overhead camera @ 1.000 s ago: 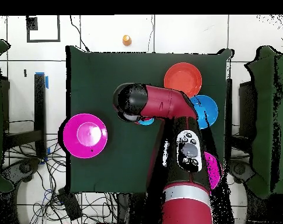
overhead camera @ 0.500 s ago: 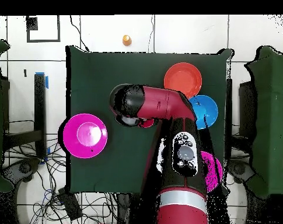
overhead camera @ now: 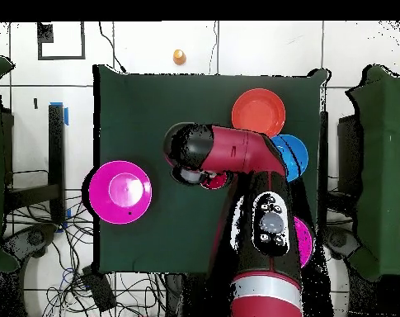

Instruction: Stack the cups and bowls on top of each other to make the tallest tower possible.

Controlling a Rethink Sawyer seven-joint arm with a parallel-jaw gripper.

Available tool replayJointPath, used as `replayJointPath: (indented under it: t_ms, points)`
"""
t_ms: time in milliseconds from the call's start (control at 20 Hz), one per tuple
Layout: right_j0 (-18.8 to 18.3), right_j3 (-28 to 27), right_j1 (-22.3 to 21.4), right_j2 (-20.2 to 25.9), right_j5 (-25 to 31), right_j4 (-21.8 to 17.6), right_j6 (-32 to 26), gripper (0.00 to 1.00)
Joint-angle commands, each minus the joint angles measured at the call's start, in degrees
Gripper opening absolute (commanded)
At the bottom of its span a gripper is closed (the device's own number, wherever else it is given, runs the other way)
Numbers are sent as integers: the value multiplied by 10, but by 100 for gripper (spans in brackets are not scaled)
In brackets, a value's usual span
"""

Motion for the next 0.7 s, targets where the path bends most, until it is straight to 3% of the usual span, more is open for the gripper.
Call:
replayJointPath:
  t_ms: [50, 700]
  points:
    - [-12, 63, 49, 63, -84, 0, 13, 0]
    - [-10, 45, 39, 69, -50, 24, 20, 0]
